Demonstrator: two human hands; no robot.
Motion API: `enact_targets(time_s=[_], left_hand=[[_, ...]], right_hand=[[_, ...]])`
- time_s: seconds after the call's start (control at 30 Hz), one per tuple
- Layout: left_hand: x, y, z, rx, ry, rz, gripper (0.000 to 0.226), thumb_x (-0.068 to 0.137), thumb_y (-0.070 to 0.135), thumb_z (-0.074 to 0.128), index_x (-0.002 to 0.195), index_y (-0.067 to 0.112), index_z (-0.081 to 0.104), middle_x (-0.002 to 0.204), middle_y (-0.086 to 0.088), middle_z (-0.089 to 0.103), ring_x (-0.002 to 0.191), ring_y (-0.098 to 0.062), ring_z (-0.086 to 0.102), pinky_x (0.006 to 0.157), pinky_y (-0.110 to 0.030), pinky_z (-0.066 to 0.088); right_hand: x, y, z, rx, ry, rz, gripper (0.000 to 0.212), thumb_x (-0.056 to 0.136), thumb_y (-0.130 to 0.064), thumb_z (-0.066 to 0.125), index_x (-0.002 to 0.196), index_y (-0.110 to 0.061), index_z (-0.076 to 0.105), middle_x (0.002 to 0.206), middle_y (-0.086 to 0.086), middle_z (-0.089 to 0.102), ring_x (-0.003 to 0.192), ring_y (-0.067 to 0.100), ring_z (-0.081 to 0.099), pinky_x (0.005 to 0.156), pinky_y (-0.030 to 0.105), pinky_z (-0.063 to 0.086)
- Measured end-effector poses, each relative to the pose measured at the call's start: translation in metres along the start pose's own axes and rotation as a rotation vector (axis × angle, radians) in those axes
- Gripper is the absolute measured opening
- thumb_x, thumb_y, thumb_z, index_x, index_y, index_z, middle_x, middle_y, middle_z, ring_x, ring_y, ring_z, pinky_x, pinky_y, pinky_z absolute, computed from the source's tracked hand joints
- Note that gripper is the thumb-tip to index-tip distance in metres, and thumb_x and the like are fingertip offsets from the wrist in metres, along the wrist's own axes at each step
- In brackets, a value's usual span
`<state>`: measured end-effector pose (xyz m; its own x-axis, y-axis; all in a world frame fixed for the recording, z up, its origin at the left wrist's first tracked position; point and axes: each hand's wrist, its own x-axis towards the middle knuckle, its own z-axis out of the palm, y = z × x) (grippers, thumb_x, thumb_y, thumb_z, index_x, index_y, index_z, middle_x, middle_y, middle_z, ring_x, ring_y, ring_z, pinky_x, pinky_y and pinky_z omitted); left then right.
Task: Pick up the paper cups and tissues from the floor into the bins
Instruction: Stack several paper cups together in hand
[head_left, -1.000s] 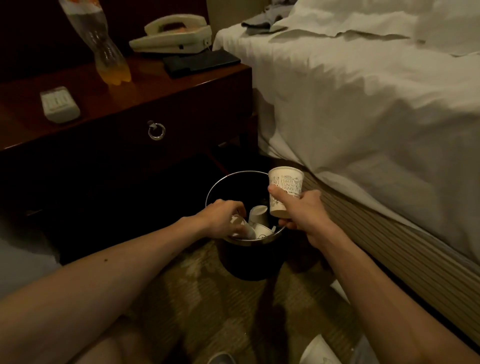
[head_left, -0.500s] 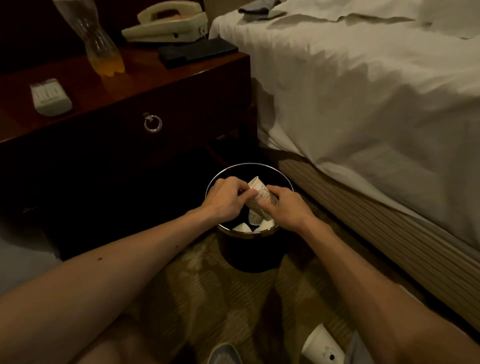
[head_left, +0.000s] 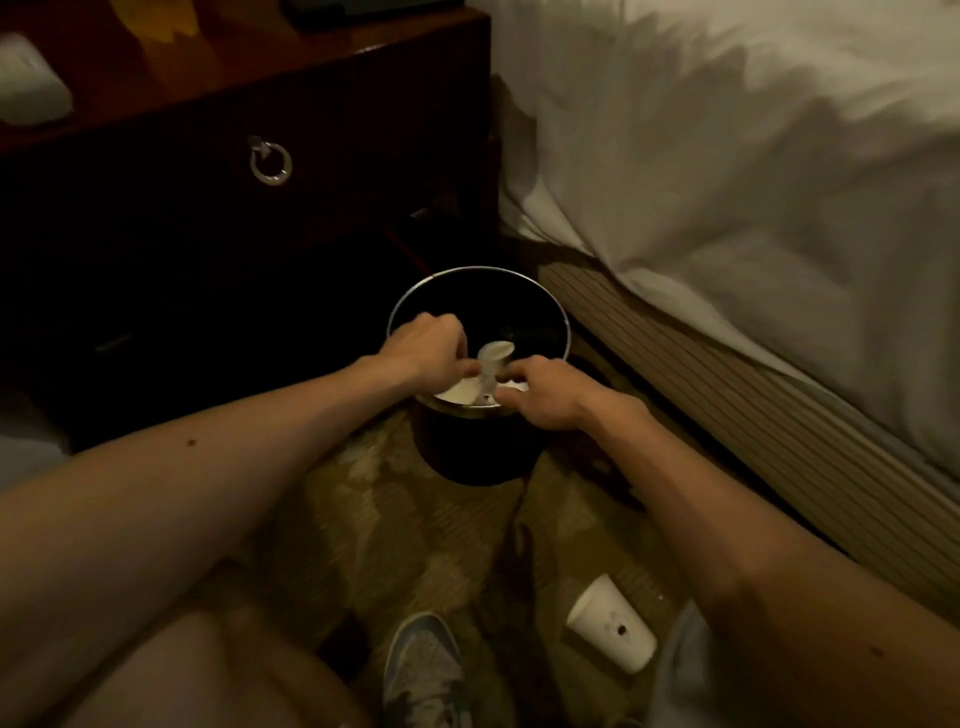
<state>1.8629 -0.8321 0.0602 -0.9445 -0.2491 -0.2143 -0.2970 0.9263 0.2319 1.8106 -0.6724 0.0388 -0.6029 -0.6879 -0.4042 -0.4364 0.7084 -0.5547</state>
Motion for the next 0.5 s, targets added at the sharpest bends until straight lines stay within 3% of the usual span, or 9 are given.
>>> enact_targets(time_s=[0.07, 0.13, 0.2, 0.23, 0.3, 0.37, 0.5], left_hand=[[-0.008, 0.010, -0.004, -0.073, 0.084, 0.010, 0.031, 0.093, 0.038, 0.063, 0.067, 0.022, 0.060, 0.070, 0.001, 0.064, 0.065, -0.012, 0.059, 0.053, -0.027, 0.037], [-0.021, 0.032, -0.004, -0.156, 0.111, 0.090, 0.034, 0.093, 0.041, 0.061, 0.065, 0.024, 0.059, 0.059, 0.006, 0.059, 0.056, -0.009, 0.057, 0.048, -0.026, 0.035], [-0.030, 0.057, -0.002, -0.161, 0.085, 0.196, 0.033, 0.093, 0.044, 0.060, 0.066, 0.025, 0.059, 0.060, 0.007, 0.058, 0.057, -0.009, 0.057, 0.048, -0.026, 0.036], [-0.034, 0.068, 0.000, -0.149, 0.076, 0.246, 0.032, 0.092, 0.044, 0.061, 0.067, 0.025, 0.059, 0.062, 0.007, 0.058, 0.060, -0.010, 0.057, 0.049, -0.027, 0.036], [-0.038, 0.087, 0.009, -0.141, 0.033, 0.334, 0.030, 0.091, 0.043, 0.062, 0.068, 0.024, 0.060, 0.066, 0.007, 0.059, 0.065, -0.011, 0.058, 0.055, -0.029, 0.039], [-0.042, 0.103, 0.030, -0.169, -0.077, 0.373, 0.025, 0.091, 0.041, 0.063, 0.074, 0.022, 0.063, 0.070, 0.007, 0.061, 0.071, -0.013, 0.061, 0.063, -0.031, 0.049], [-0.043, 0.123, 0.096, -0.121, -0.461, 0.303, 0.023, 0.092, 0.043, 0.063, 0.090, 0.020, 0.062, 0.086, 0.001, 0.067, 0.076, -0.016, 0.068, 0.067, -0.036, 0.060]], right_hand=[[-0.016, -0.003, -0.009, -0.049, 0.016, -0.018, 0.042, 0.094, -0.045, 0.055, 0.132, -0.027, 0.056, 0.134, 0.007, 0.055, 0.124, 0.026, 0.049, 0.101, 0.046, 0.045], [-0.039, 0.002, -0.025, -0.085, 0.001, -0.045, 0.030, 0.091, -0.047, 0.060, 0.117, -0.034, 0.063, 0.119, -0.005, 0.063, 0.118, 0.013, 0.052, 0.093, 0.038, 0.048], [-0.067, 0.011, -0.044, -0.041, -0.008, -0.034, 0.009, 0.087, -0.050, 0.064, 0.087, -0.041, 0.065, 0.085, -0.023, 0.066, 0.086, -0.009, 0.059, 0.070, 0.020, 0.046], [-0.080, 0.018, -0.051, -0.036, 0.016, -0.021, 0.013, 0.086, -0.051, 0.065, 0.079, -0.039, 0.064, 0.076, -0.022, 0.065, 0.073, -0.010, 0.059, 0.062, 0.016, 0.043], [-0.102, 0.043, -0.050, -0.031, 0.005, 0.066, 0.014, 0.086, -0.049, 0.066, 0.083, -0.035, 0.064, 0.079, -0.015, 0.066, 0.072, -0.004, 0.061, 0.063, 0.019, 0.046], [-0.121, 0.084, -0.030, -0.026, -0.090, 0.207, 0.015, 0.088, -0.043, 0.067, 0.092, -0.029, 0.063, 0.092, -0.009, 0.066, 0.082, 0.003, 0.062, 0.072, 0.025, 0.051], [-0.146, 0.153, 0.046, 0.110, -0.216, 0.456, 0.030, 0.088, -0.031, 0.069, 0.114, -0.018, 0.059, 0.114, 0.003, 0.063, 0.101, 0.015, 0.061, 0.089, 0.030, 0.052]])
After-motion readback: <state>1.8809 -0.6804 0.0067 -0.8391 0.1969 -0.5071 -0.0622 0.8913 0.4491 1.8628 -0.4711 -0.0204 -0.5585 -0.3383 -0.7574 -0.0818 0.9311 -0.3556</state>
